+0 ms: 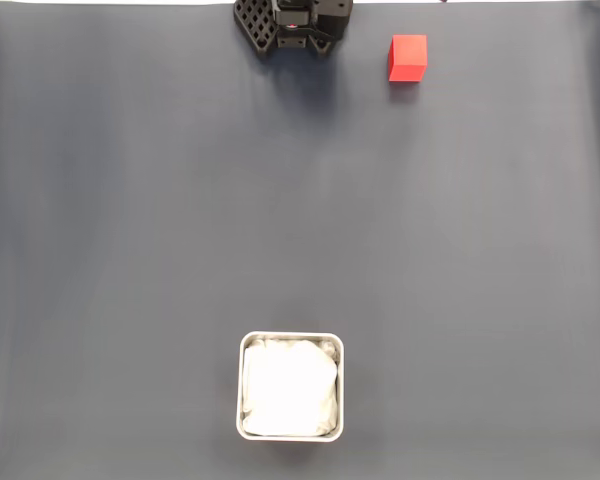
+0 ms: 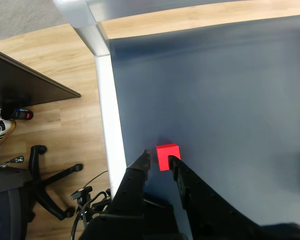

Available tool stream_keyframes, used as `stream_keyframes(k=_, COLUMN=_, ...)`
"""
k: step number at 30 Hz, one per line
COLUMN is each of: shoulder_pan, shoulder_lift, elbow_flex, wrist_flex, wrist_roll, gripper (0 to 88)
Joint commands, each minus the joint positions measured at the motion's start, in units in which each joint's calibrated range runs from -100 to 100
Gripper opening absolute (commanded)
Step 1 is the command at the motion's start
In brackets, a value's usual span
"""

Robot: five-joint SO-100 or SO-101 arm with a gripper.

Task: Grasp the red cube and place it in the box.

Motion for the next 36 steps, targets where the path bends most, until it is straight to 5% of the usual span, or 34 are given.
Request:
stream_keyframes(k=1, shoulder_pan=-0.06, shoulder_lift=-1.01, elbow_flex=0.76, wrist_flex=0.05, wrist_roll=0.98, gripper=9.5)
stream_keyframes(k=36, shoulder_pan=12.59, shoulder_lift=-3.09, elbow_flex=19.19, wrist_flex=-11.35, wrist_roll=9.96, gripper=36.3)
